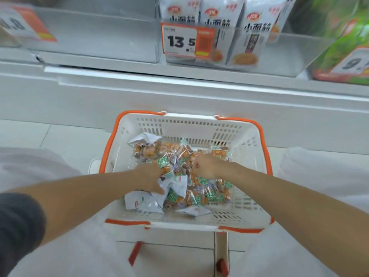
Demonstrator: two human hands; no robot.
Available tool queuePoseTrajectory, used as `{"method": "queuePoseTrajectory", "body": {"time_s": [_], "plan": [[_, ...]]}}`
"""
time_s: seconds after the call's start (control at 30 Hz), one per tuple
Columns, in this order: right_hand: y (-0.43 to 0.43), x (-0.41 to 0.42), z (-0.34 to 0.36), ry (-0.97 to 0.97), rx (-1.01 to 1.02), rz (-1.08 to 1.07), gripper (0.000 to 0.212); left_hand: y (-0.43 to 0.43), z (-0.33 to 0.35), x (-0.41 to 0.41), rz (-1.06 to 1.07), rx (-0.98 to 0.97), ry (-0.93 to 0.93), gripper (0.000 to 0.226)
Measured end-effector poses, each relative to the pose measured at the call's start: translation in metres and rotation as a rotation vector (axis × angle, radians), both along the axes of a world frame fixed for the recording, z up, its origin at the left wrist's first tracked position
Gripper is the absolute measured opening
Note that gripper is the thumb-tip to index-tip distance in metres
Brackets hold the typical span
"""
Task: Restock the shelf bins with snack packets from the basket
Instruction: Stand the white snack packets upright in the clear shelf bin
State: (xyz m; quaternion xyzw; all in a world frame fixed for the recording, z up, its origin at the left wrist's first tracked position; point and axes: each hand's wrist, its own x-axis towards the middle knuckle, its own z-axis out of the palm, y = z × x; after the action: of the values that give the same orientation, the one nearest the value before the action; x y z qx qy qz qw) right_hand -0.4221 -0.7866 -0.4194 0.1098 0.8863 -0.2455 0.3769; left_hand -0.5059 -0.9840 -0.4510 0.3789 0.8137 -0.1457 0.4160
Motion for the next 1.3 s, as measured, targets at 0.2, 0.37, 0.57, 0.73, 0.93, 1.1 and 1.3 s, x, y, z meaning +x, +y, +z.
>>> {"method": "queuePoseTrajectory", "body": {"time_s": [0.2,0.37,0.57,0.73,0.93,1.1,1.3], "plan": [[-0.003,0.001,0.0,-0.006,0.016,0.034,0.028,0.005,-0.028,0.012,-0.158,-0.012,0.173,0.054],[0.0,0.002,0.019,0.005,0.019,0.056,0.017,0.023,-0.008,0.014,0.064,0.198,0.099,0.028],[0.043,-0.004,0.078,0.212,-0.037,-0.13,0.054,0.043,0.098,-0.017,0.594,0.384,-0.335,0.018],[0.049,-0.004,0.123,0.401,-0.409,-0.263,0.049,0.039,0.161,-0.032,1.038,0.438,-0.924,0.006],[0.068,-0.009,0.149,0.586,-0.247,-0.139,0.022,0.057,0.166,-0.033,0.952,0.427,-1.107,0.035],[0.059,-0.017,0.147,0.562,-0.333,-0.103,0.032,0.062,0.16,-0.038,0.944,0.437,-1.121,0.075],[0.057,-0.023,0.141,0.781,-0.253,-0.278,0.039,0.06,0.163,-0.036,0.805,0.562,-1.083,0.051]]}}
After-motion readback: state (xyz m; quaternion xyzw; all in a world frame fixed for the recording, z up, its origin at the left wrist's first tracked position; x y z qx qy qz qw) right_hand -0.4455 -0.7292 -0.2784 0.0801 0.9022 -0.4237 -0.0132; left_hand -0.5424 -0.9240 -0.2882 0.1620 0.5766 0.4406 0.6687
